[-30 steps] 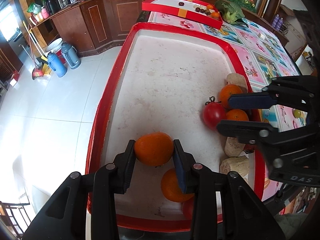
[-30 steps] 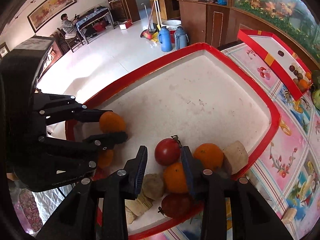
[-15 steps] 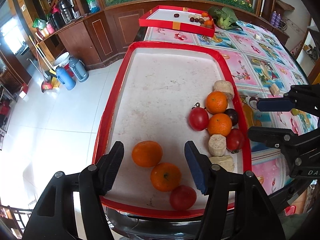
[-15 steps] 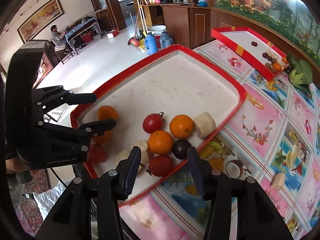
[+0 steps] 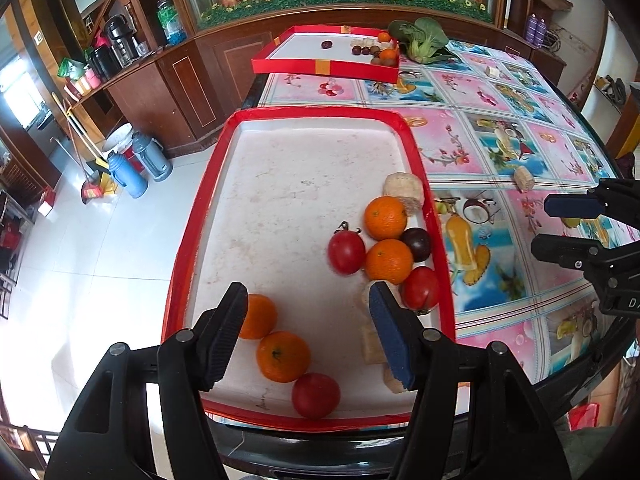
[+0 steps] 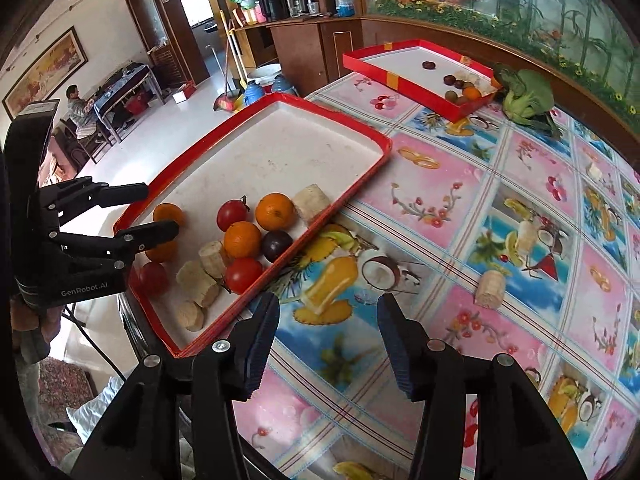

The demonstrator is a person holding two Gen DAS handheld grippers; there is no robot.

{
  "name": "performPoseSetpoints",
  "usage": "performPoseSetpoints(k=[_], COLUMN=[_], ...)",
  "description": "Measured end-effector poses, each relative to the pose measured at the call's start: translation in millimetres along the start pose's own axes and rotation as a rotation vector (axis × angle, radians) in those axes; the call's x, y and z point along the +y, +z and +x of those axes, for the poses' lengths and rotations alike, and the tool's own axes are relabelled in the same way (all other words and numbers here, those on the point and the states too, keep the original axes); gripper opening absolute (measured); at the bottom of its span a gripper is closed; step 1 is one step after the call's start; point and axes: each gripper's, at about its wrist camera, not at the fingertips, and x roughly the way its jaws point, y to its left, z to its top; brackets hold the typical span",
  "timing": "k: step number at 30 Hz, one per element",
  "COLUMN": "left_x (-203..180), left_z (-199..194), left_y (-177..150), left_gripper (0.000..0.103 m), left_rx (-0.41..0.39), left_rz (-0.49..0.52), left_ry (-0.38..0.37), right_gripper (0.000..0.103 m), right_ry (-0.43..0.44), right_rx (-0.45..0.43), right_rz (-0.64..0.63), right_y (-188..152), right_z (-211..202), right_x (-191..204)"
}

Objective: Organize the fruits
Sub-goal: 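Move both open tools toward the beige cylinder and green plum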

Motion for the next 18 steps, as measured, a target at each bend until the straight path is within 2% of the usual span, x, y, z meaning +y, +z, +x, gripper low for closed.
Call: performPoseSetpoints(k=[10,14,16,18], left_x=[-38,-62,-76,-94], left_z=[-7,-10,-10,-6], left_y=[14,25,30,36], left_gripper=[0.062,0.063,0.069,0.070], left_rx=[-0.027,-0.046,-0.051,-0.048], left_rz=[0.042,0.049,0.051,0.063], left_ry=[-0.066,-0.122,-0.158,-0.207], right_gripper=[0.054,0.054,0.054,0.054], right_ry=[-0.080,-0.149,-0.185,-0.206], right_rx=[-0.029,-0.033,-0.036,-0.033], right_rz=[0.130,0.218,0.273,0.339], right_y=[-38,-58,-70,-81], right_z=[-29,-40,-46,-50], right_x=[-60,-100,-120,-140])
